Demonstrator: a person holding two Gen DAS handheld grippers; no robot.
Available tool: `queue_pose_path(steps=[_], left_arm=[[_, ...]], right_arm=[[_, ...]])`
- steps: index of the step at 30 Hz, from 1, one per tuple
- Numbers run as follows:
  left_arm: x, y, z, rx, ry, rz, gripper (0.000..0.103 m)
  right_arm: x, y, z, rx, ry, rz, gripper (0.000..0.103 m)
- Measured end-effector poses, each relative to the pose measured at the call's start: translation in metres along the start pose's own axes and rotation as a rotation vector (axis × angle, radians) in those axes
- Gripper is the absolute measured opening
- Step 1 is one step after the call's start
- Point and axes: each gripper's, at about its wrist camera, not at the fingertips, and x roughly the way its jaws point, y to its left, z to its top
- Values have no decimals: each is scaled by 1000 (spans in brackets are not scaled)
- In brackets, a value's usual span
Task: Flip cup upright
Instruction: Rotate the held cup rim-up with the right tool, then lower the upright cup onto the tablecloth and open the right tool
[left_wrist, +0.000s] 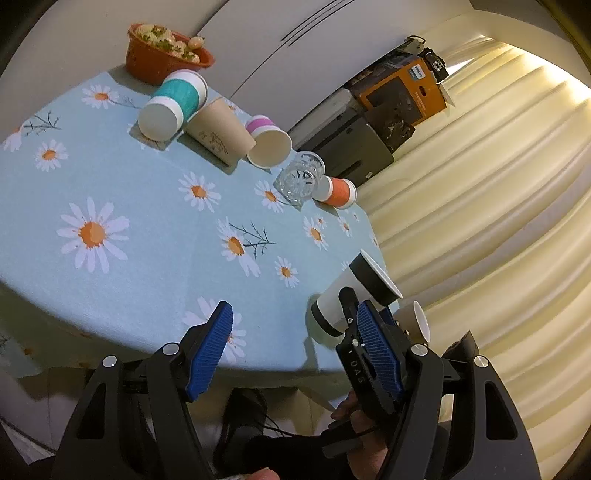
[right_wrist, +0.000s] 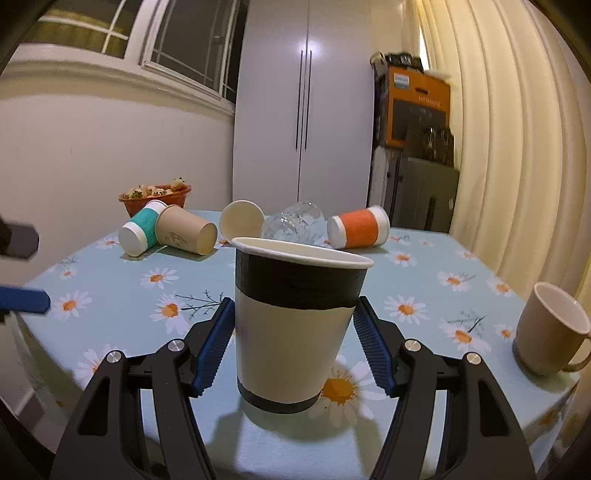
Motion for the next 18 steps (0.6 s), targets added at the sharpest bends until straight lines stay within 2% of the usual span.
queue_pose_path(steps=[8, 17, 18], left_arm=[[2, -4, -4, 23, 1, 5, 68], [5, -6, -4, 40, 6, 15, 68], [5, -6, -4, 42, 4, 18, 68]], right_arm=[[2, 0, -6, -9, -14, -14, 66], [3, 0, -9, 2, 7, -2, 66], [3, 0, -9, 5, 13, -2, 71]])
